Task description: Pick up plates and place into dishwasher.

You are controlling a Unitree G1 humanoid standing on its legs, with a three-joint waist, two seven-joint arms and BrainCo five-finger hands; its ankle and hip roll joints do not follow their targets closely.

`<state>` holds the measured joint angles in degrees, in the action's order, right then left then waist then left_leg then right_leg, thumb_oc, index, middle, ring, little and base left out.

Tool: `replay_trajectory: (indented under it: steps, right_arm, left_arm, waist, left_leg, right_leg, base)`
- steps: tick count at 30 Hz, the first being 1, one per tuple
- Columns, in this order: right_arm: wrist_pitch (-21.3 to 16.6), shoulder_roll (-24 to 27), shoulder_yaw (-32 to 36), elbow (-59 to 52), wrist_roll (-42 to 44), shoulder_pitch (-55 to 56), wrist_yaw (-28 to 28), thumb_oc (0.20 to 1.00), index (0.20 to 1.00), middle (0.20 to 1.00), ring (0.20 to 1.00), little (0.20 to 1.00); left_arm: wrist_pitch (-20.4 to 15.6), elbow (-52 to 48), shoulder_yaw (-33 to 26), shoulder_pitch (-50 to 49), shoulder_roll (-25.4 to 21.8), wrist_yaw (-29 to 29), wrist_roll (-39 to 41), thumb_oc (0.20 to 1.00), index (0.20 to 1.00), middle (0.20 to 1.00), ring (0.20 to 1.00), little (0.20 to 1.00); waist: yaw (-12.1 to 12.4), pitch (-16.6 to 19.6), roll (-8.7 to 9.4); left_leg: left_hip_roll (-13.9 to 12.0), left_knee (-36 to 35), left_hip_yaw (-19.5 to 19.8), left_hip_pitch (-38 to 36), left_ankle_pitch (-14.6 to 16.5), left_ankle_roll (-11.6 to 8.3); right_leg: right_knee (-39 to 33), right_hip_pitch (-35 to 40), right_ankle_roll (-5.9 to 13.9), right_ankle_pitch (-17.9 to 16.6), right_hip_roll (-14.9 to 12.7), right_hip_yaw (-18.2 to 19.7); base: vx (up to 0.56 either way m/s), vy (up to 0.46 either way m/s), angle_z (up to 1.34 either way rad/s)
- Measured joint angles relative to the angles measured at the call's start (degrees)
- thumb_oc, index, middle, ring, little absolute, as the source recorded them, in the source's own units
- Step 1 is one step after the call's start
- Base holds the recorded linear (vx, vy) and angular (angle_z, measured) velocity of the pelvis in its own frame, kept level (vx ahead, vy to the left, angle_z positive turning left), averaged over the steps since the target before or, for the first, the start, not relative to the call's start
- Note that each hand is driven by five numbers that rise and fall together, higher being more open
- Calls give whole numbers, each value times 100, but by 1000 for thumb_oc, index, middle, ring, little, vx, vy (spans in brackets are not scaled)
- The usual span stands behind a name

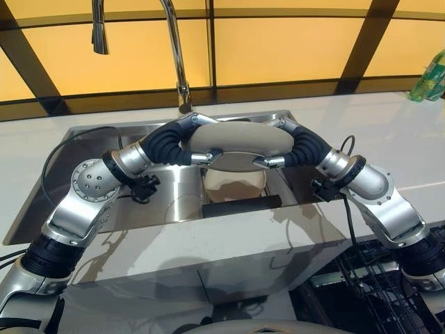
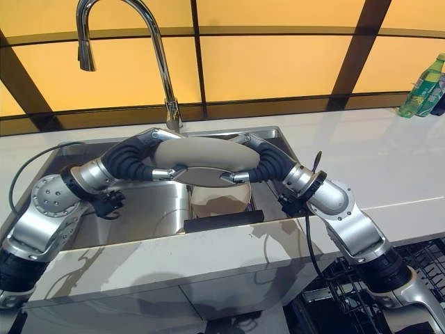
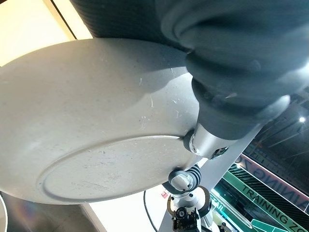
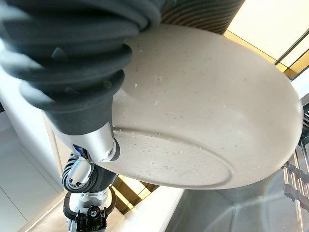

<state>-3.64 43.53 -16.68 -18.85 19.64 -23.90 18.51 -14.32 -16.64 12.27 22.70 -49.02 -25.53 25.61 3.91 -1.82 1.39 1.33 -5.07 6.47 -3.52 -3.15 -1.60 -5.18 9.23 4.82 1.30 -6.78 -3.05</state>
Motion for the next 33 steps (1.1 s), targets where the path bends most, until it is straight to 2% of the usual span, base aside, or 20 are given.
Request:
replay_trajectory:
  steps: [13,14,15,16,23,29,33]
  right_arm:
    - [8,87,-1,-27,-218,0,87,200,200,200,200,200]
    - [8,96,-4,-34,-219,0,36,200,200,200,200,200]
    - [6,106,-4,-39,-221,0,-9,200,200,200,200,200]
    - [1,103,-11,-40,-240,0,-64,200,200,200,200,200]
    - [-186,-27,8,-242,-781,55,-377,200,200,200,200,200]
    - [-230,-62,417,-261,-1047,283,-550,200,200,200,200,200]
    - [-231,-56,734,-263,-1223,348,-725,200,200,200,200,200]
  left_arm:
    - [7,5,51,-34,-6,17,0,200,200,200,200,200]
    - [17,5,60,-34,0,46,0,454,454,454,454,454]
    - [21,5,73,-35,9,115,1,890,890,890,890,890]
    - [28,6,71,-37,61,238,3,1000,1000,1000,1000,1000]
    - [37,-7,-91,-67,587,1230,27,1000,1000,1000,1000,1000]
    - [-37,-3,-966,-450,829,1916,41,1000,1000,1000,1000,1000]
    - [-203,11,-1161,-541,863,2376,34,1000,1000,1000,1000,1000]
  waist:
    - [-5,13,2]
    - [-5,14,3]
    - [-5,14,2]
    - [-6,14,2]
    - [-21,17,-2]
    - [-147,23,6]
    - [-179,32,19]
  left_leg:
    - [6,-25,-3,-60,22,-22]
    - [6,-26,-3,-44,24,-23]
    - [6,-26,-3,-41,25,-23]
    - [6,-26,-3,-40,24,-22]
    - [5,-22,-2,-76,13,-7]
    - [-8,-3,-13,-76,7,-1]
    - [-27,-1,-86,-86,15,-11]
  right_leg:
    - [0,81,11,9,-9,4]
    - [0,81,11,9,-8,4]
    - [0,81,11,9,-8,4]
    - [0,80,11,9,-8,4]
    - [0,79,11,9,-7,4]
    - [0,62,11,9,4,23]
    - [-1,41,9,7,18,99]
  base:
    - [-2,0,0]
    - [0,0,0]
    - [0,0,0]
    - [-35,-9,0]
    - [-21,-10,0]
    - [-48,-58,-1]
    - [-30,-66,-7]
